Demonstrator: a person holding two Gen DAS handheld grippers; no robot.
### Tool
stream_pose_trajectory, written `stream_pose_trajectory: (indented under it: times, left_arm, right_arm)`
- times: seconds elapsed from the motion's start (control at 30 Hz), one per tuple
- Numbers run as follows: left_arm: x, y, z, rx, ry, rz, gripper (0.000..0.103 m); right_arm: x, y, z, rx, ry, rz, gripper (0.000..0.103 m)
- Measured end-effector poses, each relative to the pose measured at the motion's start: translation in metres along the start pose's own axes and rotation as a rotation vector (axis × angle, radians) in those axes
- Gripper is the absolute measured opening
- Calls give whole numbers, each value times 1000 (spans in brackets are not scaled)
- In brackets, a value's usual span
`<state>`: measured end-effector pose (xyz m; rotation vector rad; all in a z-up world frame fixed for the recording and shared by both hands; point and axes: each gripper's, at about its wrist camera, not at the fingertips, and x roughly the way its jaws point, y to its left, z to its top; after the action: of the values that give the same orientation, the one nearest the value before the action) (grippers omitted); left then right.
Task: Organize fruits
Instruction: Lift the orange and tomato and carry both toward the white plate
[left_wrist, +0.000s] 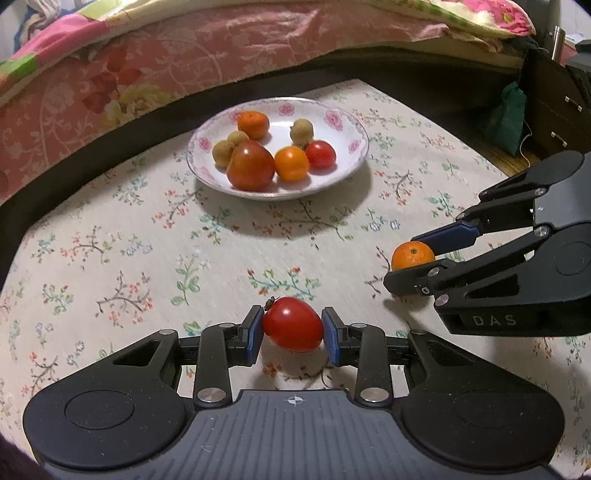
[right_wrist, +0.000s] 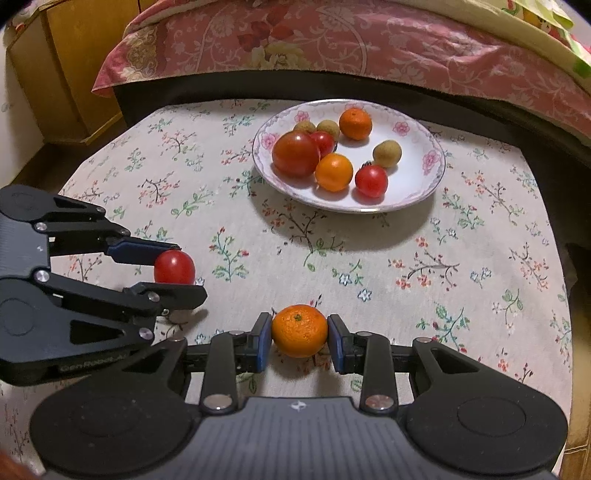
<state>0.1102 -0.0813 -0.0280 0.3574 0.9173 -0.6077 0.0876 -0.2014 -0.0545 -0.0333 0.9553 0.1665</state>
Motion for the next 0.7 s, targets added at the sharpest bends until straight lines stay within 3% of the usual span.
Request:
stream_pose_trajectory:
  times: [0.7]
  left_arm:
    - [-1,14,47,-9,-113,49,42]
  right_arm:
    - [-3,-14,44,20,-98,-39,32]
